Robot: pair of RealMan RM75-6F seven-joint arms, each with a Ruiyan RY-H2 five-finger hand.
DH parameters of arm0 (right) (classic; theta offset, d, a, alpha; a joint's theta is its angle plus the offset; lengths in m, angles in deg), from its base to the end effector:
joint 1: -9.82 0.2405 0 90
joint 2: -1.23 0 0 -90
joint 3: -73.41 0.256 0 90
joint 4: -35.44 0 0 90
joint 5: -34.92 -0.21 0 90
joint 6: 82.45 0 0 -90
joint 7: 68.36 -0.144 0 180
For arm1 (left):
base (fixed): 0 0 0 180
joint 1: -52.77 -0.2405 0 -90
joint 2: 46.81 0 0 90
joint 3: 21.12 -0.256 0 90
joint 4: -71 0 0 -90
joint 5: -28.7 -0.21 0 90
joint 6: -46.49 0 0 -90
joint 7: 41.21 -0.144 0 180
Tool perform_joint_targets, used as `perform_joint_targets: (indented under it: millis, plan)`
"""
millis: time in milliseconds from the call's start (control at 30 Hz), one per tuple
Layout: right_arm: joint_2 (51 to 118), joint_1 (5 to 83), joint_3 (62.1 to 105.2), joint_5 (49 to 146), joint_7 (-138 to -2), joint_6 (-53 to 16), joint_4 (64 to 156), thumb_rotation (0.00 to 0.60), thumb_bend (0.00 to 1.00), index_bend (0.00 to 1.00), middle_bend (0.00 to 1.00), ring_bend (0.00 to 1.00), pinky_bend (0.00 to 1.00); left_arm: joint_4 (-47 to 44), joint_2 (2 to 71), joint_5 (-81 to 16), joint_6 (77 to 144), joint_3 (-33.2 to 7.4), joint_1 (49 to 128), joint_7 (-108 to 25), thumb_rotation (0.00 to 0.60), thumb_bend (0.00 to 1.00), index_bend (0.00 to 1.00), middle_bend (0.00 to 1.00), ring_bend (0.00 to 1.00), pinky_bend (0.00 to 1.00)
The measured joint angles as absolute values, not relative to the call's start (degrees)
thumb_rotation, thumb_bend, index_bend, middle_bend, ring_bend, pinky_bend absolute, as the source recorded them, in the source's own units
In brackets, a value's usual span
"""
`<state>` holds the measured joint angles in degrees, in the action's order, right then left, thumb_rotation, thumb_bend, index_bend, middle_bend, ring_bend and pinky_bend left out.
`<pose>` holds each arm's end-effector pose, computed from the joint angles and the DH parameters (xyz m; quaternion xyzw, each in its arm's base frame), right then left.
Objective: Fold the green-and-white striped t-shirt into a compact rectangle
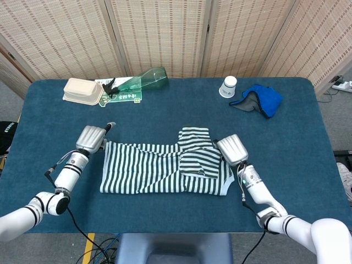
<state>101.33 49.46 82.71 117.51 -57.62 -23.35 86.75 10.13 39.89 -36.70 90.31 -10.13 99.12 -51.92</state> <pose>-0.2136 -0.3784 -0.0239 0.7575 -0.2352 0.3450 0.5018 -0.2165 0.4260 0.0345 -0.7406 -0.3382 -0.2877 0.5044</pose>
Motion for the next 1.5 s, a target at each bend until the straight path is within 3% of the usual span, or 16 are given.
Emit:
perform_joint_targets:
  millis: [100,167,333,433,567,867,967,1167,1333,1500]
  plan:
    - [102.53,50.20,83.04,116.84,-57.89,-24.23,84.68,0.600,0.61,0.72,0.97,1.00,1.00,9.40,39.40,-36.81,91.32,-10.19,98.44,-51.20,0.600,0.67,0.11,0.94,0.90,0.98]
    - [102.97,50.54,83.28,116.18,-57.92,-25.10,84.04,0.600,0.54,0.67,0.97,1.00,1.00,9.02,39.11,-37.18,92.02,-10.33,97.99,-50.55,0.600,0.67,0.11,0.94,0.90,0.98]
    - [103.14,51.22,84.23,113.80,-57.09,-27.19,85.00,0.600,0.19,0.29,0.95,1.00,1.00,8.14,38.55,-38.02,93.56,-10.45,96.97,-48.34,0.600,0.67,0.10,0.94,0.90,0.98]
    - [102.64,51.38,84.89,112.65,-56.03,-27.71,86.82,0.600,0.08,0.13,0.94,1.00,1.00,7.27,37.84,-38.79,94.60,-10.56,96.30,-47.18,0.600,0.67,0.09,0.94,0.90,0.98]
    - [101.26,51.52,85.69,110.78,-54.25,-28.68,89.98,0.600,0.02,0.01,0.93,1.00,1.00,6.29,36.94,-39.68,95.88,-10.68,95.58,-46.10,0.600,0.67,0.09,0.94,0.90,0.98]
    - [94.09,51.03,85.73,109.26,-50.47,-29.16,100.00,0.600,0.01,0.00,0.91,0.99,1.00,4.19,34.73,-41.40,98.63,-10.81,93.71,-42.84,0.600,0.67,0.09,0.94,0.90,0.98]
    - [91.26,50.55,85.05,109.69,-50.07,-28.95,103.69,0.600,0.01,0.13,0.92,0.99,1.00,3.42,34.10,-42.16,99.59,-11.02,93.05,-41.90,0.600,0.67,0.09,0.94,0.90,0.98]
    - [88.25,48.63,80.62,115.47,-53.19,-26.49,108.43,0.600,0.15,0.41,0.93,0.99,1.00,1.61,32.86,-43.28,100.58,-11.69,92.09,-41.42,0.600,0.67,0.10,0.94,0.90,0.98]
    - [87.08,46.88,75.99,119.69,-56.25,-25.27,109.77,0.600,0.19,0.45,0.94,0.99,1.00,0.99,32.50,-43.28,100.68,-11.97,91.63,-41.45,0.600,0.67,0.10,0.94,0.90,0.98]
    - [87.96,46.42,74.48,120.55,-56.90,-26.01,108.65,0.600,0.19,0.45,0.94,0.99,1.00,1.00,32.59,-43.02,100.46,-12.04,91.44,-41.65,0.600,0.67,0.10,0.94,0.90,0.98]
